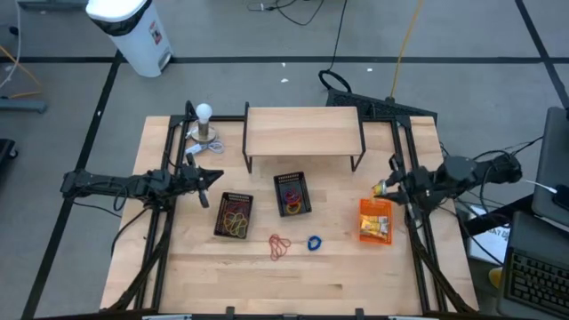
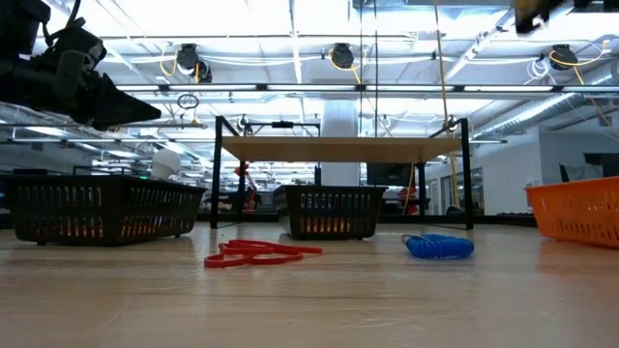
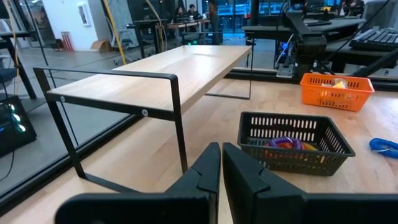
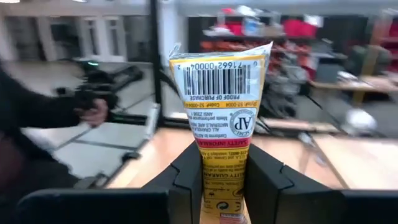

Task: Pick & Place Office Desk Supplies
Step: Put the yellow crayon box into the orange bin

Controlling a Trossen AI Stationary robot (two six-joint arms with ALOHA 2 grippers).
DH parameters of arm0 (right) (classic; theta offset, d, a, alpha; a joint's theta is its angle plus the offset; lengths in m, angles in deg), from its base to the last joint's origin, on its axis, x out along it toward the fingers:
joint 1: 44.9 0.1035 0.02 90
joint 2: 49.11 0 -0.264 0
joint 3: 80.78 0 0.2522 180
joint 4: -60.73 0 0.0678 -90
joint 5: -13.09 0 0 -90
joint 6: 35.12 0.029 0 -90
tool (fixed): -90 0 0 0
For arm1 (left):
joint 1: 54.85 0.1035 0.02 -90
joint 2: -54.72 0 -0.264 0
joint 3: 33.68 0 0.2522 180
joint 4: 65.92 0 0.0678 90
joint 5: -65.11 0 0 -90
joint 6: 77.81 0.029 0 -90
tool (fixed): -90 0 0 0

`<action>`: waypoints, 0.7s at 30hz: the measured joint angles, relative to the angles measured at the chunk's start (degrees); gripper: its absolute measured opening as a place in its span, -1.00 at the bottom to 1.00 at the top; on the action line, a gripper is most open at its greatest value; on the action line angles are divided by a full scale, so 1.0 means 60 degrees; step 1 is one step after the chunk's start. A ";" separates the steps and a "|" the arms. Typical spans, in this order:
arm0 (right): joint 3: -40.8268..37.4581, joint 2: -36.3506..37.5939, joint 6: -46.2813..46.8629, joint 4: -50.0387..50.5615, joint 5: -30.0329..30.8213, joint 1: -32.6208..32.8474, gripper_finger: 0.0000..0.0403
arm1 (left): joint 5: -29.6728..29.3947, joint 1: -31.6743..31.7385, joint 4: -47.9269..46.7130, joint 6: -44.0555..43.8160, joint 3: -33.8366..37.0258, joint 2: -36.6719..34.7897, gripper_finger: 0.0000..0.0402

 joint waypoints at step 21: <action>-0.2826 0.2429 0.1033 -0.0134 0.0341 -0.0112 -0.60 | -0.0005 0.0000 -0.0007 -0.0062 0.0000 -0.0002 -0.89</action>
